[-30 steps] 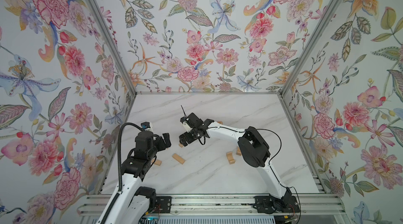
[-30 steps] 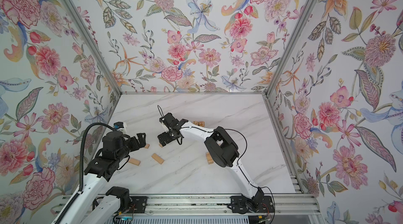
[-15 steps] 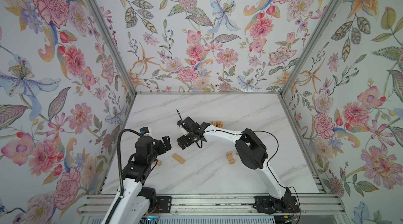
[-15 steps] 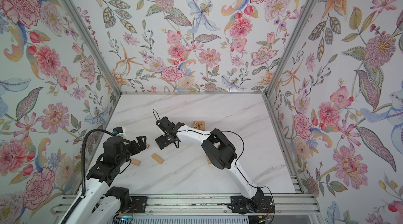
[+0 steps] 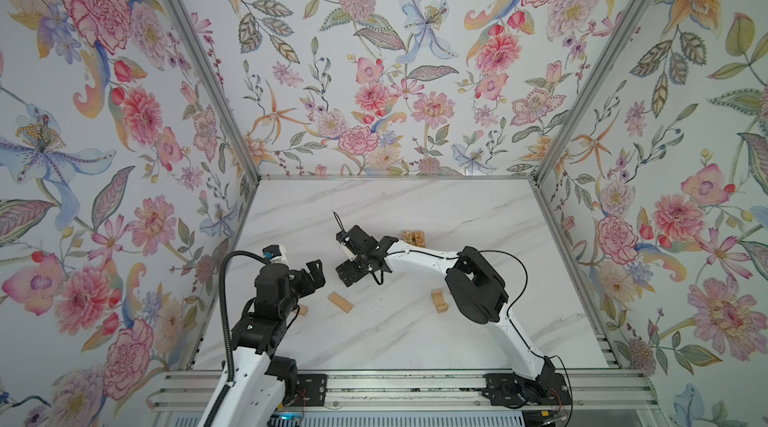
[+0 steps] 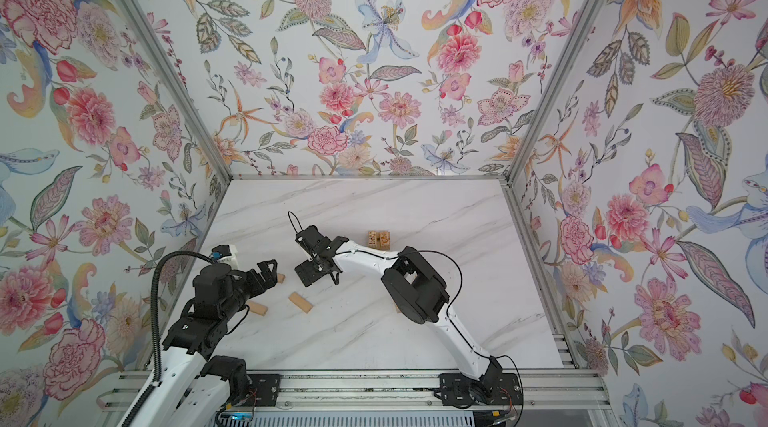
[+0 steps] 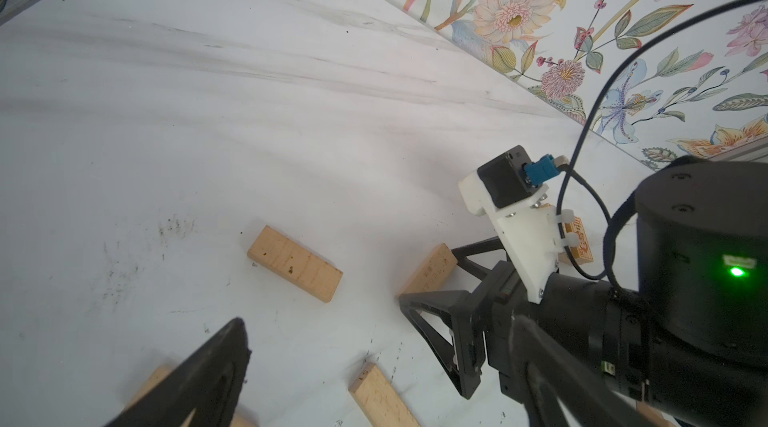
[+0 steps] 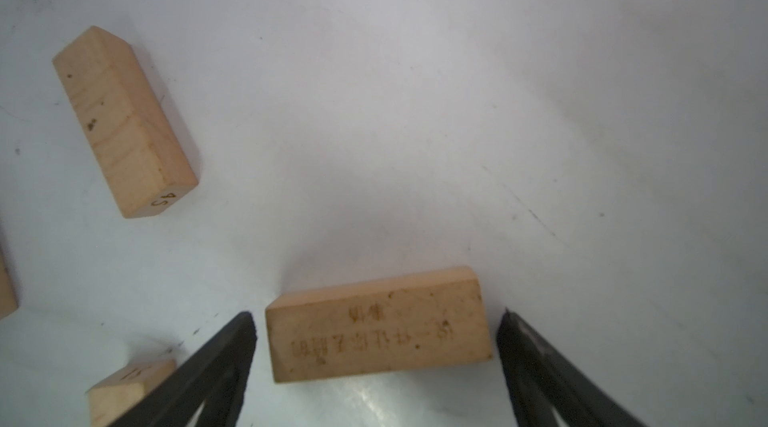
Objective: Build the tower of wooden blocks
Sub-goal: 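Lower the right gripper around the engraved bar while the left arm shifts forward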
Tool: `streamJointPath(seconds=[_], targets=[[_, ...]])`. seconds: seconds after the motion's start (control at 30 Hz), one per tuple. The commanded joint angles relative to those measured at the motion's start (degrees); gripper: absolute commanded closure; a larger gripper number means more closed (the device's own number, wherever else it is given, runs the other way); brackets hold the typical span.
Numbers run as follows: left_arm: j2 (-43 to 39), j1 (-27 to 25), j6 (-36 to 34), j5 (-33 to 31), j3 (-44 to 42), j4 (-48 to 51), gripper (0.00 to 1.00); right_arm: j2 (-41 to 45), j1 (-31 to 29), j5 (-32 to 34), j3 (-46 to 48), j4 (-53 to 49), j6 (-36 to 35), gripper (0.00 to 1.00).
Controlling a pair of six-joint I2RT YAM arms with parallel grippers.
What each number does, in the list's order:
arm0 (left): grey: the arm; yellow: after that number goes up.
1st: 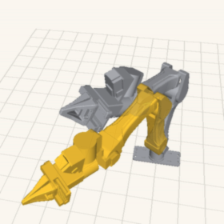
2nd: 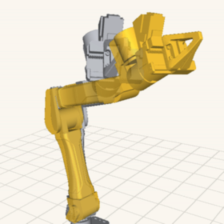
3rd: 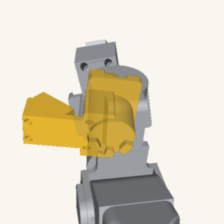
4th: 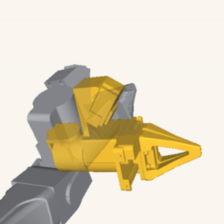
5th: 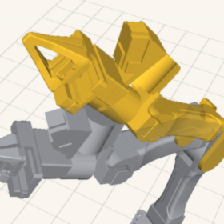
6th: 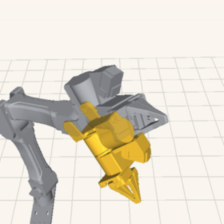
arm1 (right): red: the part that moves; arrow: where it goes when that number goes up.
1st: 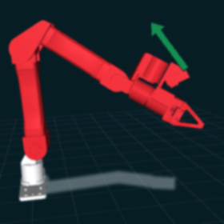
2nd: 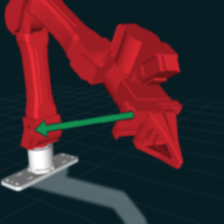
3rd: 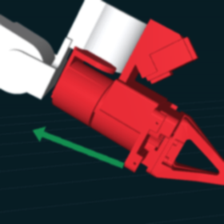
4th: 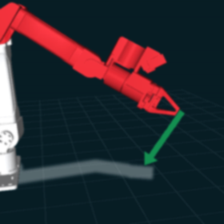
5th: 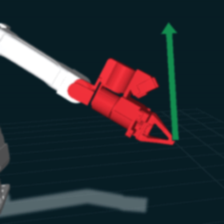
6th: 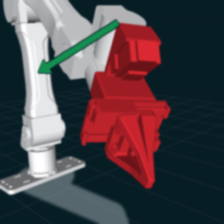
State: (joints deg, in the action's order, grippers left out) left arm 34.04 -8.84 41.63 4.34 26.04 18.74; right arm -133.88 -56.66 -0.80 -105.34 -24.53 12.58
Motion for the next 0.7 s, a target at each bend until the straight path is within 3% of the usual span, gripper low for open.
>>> streamJointPath(seconds=[0.0, 0.67], targets=[[-0.78, 0.76, 0.87, 0.91, -0.99, -0.73, 0.01, -2.43, -0.38, 0.72, -1.00, -1.02, -0.89, 0.08], [-1.73, 1.01, 1.75, 0.92, -2.51, -2.87, 0.01, -2.61, -0.36, -0.54, -0.63, -2.36, -3.08, 0.04]])
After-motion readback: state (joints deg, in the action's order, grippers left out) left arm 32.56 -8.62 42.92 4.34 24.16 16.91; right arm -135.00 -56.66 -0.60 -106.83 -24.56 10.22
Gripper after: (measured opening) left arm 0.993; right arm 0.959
